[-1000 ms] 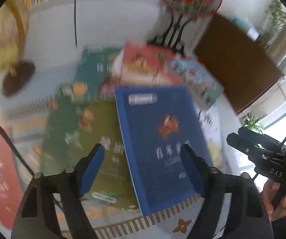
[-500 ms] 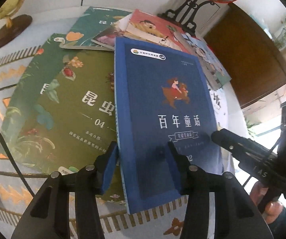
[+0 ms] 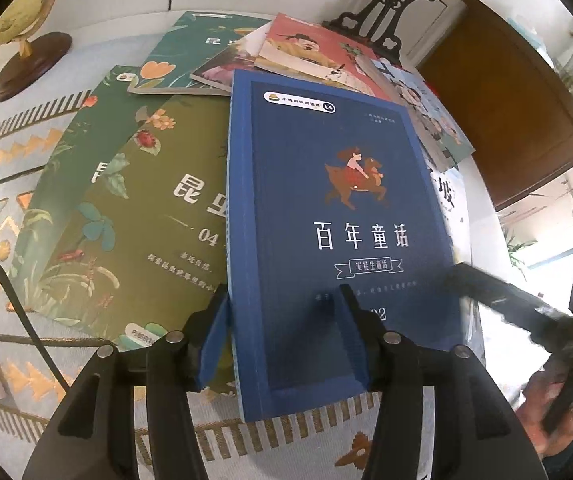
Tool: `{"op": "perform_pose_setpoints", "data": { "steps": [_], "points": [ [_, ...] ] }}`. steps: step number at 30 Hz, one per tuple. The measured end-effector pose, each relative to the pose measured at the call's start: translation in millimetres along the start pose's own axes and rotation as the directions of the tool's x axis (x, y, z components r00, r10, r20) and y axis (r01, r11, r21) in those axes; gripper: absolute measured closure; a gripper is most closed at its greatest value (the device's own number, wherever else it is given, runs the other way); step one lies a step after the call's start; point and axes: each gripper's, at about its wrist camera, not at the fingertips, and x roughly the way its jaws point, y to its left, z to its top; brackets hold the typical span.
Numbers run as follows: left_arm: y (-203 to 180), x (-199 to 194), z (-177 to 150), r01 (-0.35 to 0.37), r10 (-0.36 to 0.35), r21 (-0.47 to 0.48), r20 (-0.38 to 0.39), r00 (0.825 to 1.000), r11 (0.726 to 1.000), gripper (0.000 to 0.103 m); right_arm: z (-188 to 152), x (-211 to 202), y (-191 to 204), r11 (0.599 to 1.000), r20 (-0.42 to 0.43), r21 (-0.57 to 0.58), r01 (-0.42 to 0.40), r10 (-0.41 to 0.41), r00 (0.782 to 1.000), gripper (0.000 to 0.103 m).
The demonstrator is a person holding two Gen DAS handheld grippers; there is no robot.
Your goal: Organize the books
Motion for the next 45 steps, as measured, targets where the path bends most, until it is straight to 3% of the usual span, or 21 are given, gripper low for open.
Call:
{"op": "perform_pose_setpoints", "data": {
  "steps": [2, 4, 6, 8, 11, 12, 14, 16, 18, 23, 27, 30, 35, 40, 45],
  "points": [
    [6, 1, 0, 0.024, -0.024, -0.023, -0.004, 1.0, 0.999, 0.055, 2, -11, -5, 0.993, 0.022, 0.044, -0.114, 0.113, 0.993, 0.066],
    [6, 1, 0, 0.028, -0.028, -0.026, 0.0, 1.0, 0.999, 0.055, 5, -19, -12, 0.959, 0.043, 0.1, -0.266, 0.263, 0.964, 0.066],
    [4, 1, -1, 0.022, -0.022, -0.014, 0.001, 1.0, 1.0, 0.053, 5, -17, -18, 0.923, 0.05, 0.139, -0.359, 0.355, 0.934, 0.066],
    [2, 1, -1, 0.027, -0.027, -0.008, 0.003, 1.0, 1.0, 0.052, 4, -10, -22, 0.908, 0.046, 0.168, -0.384, 0.382, 0.923, 0.067],
    [2, 1, -1, 0.039, -0.039, 0.001, -0.001, 0.999, 0.999, 0.052, -3, 16, -20, 0.942, -0.032, 0.156, -0.296, 0.305, 0.952, 0.069],
    [3, 2, 0, 0.044, -0.044, 0.002, -0.001, 0.999, 0.999, 0.052, -5, 21, -19, 0.952, -0.036, 0.142, -0.272, 0.28, 0.959, 0.076],
    [4, 1, 0, 0.059, -0.059, 0.002, -0.003, 0.998, 0.998, 0.052, -3, 23, -16, 0.957, -0.033, 0.135, -0.255, 0.262, 0.964, 0.078],
    [10, 0, 0, 0.108, -0.109, -0.028, -0.01, 0.994, 0.994, 0.052, 1, 21, -9, 0.972, -0.028, 0.095, -0.215, 0.218, 0.976, 0.08],
    [16, -4, 0, 0.153, -0.154, -0.066, -0.004, 0.988, 0.986, 0.052, 3, 22, 2, 0.993, -0.032, 0.011, -0.119, 0.119, 0.992, 0.08],
    [12, -31, 1, 0.265, -0.262, -0.059, 0.055, 0.964, 0.963, 0.052, 7, 16, 11, 0.996, -0.033, -0.07, -0.047, 0.045, 0.998, 0.08],
    [1, -44, 3, 0.297, -0.294, -0.027, 0.077, 0.953, 0.955, 0.052, 11, 21, 0, 0.997, -0.048, -0.025, -0.073, 0.071, 0.996, 0.078],
    [-11, -43, 5, 0.274, -0.273, 0.008, 0.073, 0.959, 0.962, 0.052, 7, 21, -9, 0.996, -0.048, 0.016, -0.088, 0.089, 0.995, 0.077],
    [-18, -20, 3, 0.308, -0.308, -0.017, 0.006, 0.951, 0.951, 0.052, 4, 18, -12, 0.994, -0.043, 0.05, -0.095, 0.097, 0.994, 0.076],
    [-32, -20, -4, 0.336, -0.336, 0.01, -0.014, 0.942, 0.942, 0.052, -2, 14, -16, 0.988, -0.054, 0.095, -0.119, 0.125, 0.991, 0.075],
    [-9, -17, -3, 0.447, -0.452, -0.114, -0.022, 0.892, 0.887, 0.052, -8, 12, -13, 0.98, -0.108, 0.125, -0.158, 0.171, 0.979, 0.064]
  ]
}}
